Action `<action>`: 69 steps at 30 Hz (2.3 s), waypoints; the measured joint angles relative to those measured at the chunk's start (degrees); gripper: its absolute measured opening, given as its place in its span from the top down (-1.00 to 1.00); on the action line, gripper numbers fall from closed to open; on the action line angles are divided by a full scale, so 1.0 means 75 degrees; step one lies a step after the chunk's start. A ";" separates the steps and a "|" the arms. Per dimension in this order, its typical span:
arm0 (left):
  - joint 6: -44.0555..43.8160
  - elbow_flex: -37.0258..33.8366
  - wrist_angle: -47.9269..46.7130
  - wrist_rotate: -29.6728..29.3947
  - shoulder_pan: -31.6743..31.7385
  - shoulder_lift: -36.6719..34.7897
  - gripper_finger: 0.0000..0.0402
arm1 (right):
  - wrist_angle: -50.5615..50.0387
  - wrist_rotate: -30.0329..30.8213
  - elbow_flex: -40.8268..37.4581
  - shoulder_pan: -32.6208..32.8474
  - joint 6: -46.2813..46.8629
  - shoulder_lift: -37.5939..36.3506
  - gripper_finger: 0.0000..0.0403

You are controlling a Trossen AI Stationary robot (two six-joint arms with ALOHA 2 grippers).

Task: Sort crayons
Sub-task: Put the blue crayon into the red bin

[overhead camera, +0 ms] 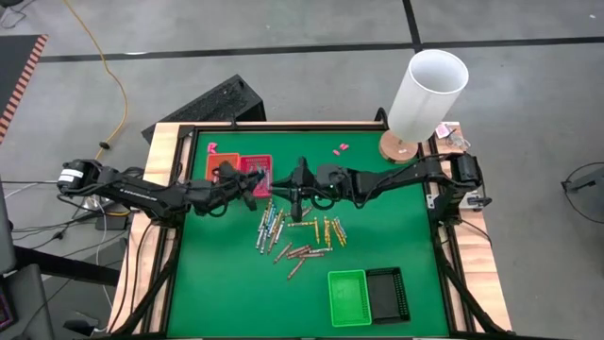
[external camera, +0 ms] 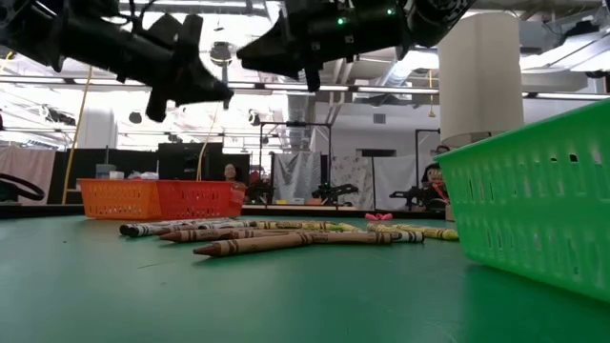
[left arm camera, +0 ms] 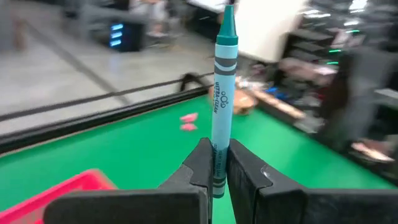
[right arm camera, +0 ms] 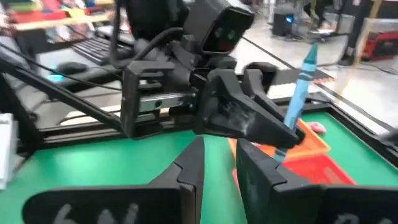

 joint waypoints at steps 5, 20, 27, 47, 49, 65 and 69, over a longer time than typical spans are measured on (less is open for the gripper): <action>-0.1142 0.0000 -0.1301 -0.0404 0.0377 0.0000 0.94 | -0.0398 0.0112 0.0000 0.0004 -0.0032 0.0000 0.54; -0.3088 0.0000 -0.3341 -0.0159 0.0979 0.0000 0.67 | -0.2045 0.0742 0.0000 0.0245 0.0152 -0.0003 0.54; -0.3173 0.0000 -0.3350 0.0062 0.0974 0.0000 0.31 | -0.2401 0.0773 0.0000 0.0286 0.0166 -0.0003 0.54; -0.2649 0.0000 -0.0730 0.2170 0.0869 0.0000 0.16 | -0.8260 0.1577 -0.0003 0.1055 0.4239 -0.0006 0.54; -0.2648 0.0000 -0.0822 0.2169 0.0834 0.0000 0.16 | -0.8607 0.1473 -0.0003 0.1134 0.4500 -0.0006 0.54; -0.2648 0.0000 -0.0904 0.2157 0.0508 0.0003 0.16 | -0.9951 0.1325 -0.0009 0.1247 0.5504 -0.0006 0.54; -0.2646 0.0000 -0.1002 0.2157 0.0464 0.0003 0.16 | -0.9944 0.1275 -0.0009 0.1288 0.5549 -0.0006 0.54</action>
